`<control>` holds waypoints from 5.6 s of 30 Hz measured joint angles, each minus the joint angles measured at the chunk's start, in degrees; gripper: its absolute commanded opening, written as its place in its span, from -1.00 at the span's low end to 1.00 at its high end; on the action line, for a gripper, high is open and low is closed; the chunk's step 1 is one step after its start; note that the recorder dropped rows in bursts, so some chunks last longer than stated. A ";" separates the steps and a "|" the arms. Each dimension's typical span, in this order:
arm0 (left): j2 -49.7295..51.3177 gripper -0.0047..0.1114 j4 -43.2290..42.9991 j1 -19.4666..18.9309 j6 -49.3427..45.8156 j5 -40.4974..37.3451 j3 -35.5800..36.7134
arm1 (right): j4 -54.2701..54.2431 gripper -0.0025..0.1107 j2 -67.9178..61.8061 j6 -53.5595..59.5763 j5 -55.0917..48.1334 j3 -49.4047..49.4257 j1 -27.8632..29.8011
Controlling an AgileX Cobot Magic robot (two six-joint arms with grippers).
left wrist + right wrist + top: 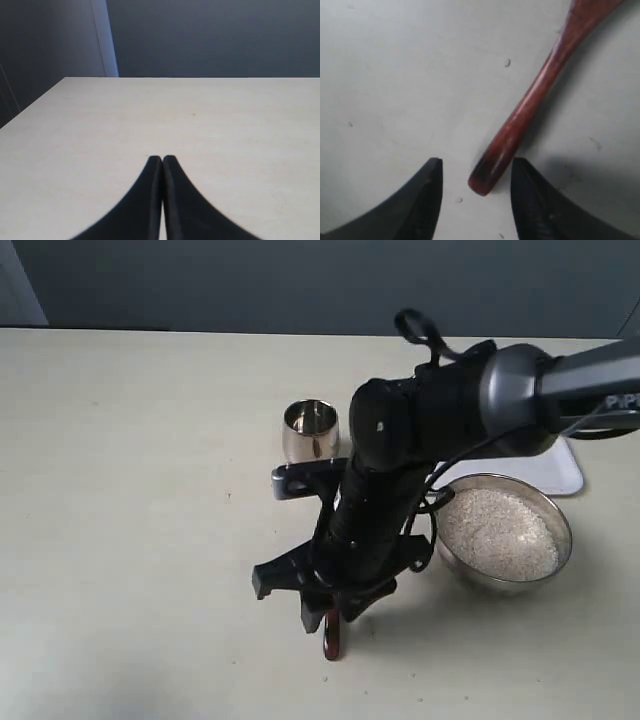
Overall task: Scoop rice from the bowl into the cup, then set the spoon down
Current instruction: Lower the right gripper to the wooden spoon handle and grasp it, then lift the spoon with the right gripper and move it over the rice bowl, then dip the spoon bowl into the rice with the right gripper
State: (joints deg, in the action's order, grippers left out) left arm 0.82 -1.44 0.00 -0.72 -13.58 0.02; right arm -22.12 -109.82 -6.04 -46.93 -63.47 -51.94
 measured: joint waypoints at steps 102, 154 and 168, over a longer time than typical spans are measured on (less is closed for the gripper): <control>0.00 -0.91 0.00 0.91 0.00 0.00 0.00 | 71.97 -0.97 19.39 23.60 -23.13 18.94 11.66; 0.00 -0.91 0.00 0.91 0.00 0.00 0.00 | 64.23 -0.97 10.26 36.65 -23.12 14.15 4.66; 0.00 -0.91 0.00 0.91 0.00 0.00 0.00 | 64.23 -0.97 10.26 36.65 -23.12 14.15 4.66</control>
State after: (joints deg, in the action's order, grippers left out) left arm 0.82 -1.44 0.91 -0.72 -13.58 0.02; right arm 42.12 -99.56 30.61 -70.05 -49.31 -47.28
